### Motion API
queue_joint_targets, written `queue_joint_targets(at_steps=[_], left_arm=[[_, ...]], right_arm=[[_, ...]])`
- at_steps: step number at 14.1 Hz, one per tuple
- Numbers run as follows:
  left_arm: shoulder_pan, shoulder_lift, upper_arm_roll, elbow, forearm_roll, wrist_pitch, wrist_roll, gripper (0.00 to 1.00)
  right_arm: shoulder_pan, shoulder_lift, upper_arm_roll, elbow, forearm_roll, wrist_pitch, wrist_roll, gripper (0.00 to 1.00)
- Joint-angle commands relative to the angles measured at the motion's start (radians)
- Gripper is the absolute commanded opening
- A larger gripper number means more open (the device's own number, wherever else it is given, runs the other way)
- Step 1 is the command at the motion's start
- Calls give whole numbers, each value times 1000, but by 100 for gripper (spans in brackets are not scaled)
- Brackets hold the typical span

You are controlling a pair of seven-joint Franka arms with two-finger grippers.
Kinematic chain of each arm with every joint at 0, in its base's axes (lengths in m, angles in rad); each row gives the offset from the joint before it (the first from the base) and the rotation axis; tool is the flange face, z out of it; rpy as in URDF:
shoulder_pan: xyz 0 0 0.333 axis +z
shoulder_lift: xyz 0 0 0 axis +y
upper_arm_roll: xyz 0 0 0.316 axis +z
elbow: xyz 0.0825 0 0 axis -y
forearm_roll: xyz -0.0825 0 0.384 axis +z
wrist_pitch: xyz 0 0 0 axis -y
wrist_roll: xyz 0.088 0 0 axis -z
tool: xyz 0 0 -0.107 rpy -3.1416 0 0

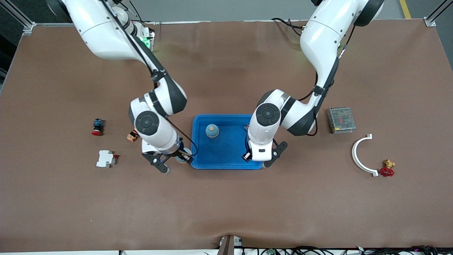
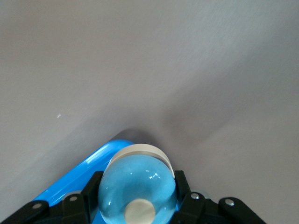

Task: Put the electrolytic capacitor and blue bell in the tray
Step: 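Carry the second bell and capacitor with both grippers over the tray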

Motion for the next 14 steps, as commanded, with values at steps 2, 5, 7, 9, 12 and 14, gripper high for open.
queue_joint_targets(at_steps=[2,5,7,9,12,14], left_arm=[[-25,38,10,22,-10,9,-63,7],[-42,44,10,16,-7,9,-74,7],[-43,50,10,12,-7,9,-74,8],[-43,55,11,7,-3,9,-96,11],[-42,56,11,-4,-3,9,-102,11],[-42,56,11,-19,-1,9,-102,11]], right_arm=[[56,-14,-12,-55,-4,84,97,0],[97,21,-15,-46,-12,109,162,0],[106,47,-16,-40,-12,110,173,0],[112,78,-16,-31,-9,115,182,0],[128,125,-16,11,-10,119,217,0],[129,144,-16,34,-9,119,237,0]])
